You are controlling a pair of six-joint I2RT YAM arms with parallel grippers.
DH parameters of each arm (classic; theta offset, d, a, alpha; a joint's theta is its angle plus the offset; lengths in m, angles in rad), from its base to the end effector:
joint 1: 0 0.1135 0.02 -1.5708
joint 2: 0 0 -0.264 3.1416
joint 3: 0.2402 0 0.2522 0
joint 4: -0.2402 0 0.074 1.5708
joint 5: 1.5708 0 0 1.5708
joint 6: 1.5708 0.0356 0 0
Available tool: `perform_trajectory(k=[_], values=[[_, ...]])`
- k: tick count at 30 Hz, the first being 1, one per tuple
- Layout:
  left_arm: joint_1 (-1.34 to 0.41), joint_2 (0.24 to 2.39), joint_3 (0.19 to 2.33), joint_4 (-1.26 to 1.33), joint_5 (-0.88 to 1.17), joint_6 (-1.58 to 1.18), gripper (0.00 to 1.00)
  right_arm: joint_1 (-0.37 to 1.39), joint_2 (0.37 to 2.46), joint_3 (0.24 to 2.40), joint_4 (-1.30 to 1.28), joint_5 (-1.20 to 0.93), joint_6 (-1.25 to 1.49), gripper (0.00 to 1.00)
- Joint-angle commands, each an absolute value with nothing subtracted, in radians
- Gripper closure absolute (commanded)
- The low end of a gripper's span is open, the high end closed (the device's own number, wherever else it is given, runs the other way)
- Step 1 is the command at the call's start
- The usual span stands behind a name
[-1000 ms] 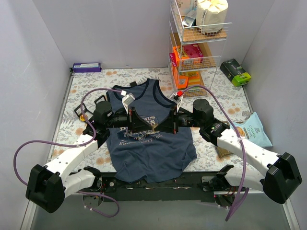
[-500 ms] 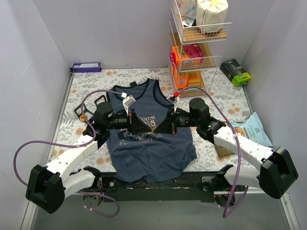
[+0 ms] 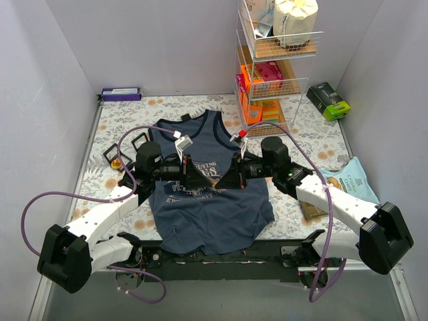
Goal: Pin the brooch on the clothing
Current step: Open the brooch.
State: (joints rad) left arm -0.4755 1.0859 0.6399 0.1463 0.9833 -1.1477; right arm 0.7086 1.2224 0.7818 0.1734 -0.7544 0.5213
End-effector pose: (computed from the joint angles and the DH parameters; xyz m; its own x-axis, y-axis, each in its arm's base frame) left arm 0.1939 -0.1332 0.2679 -0.9838 -0.0619 -0.1682 0.1551 0.1761 -0.9721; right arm 0.1917 0.1964 0.2850 -0.6598 -0.0875 -0.7463 -0.7463 0.1926 0.6371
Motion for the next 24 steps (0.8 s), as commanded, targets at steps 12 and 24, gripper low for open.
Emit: perform_trajectory(k=[12, 24], values=[[-0.477, 1.086, 0.696, 0.066, 0.997, -1.062, 1.0, 0.661, 1.128, 0.805, 0.158, -0.75, 0.515, 0.44], [-0.476, 1.086, 0.686, 0.113, 1.06, -1.098, 1.0, 0.66, 1.123, 0.753, 0.212, -0.666, 0.538, 0.38]])
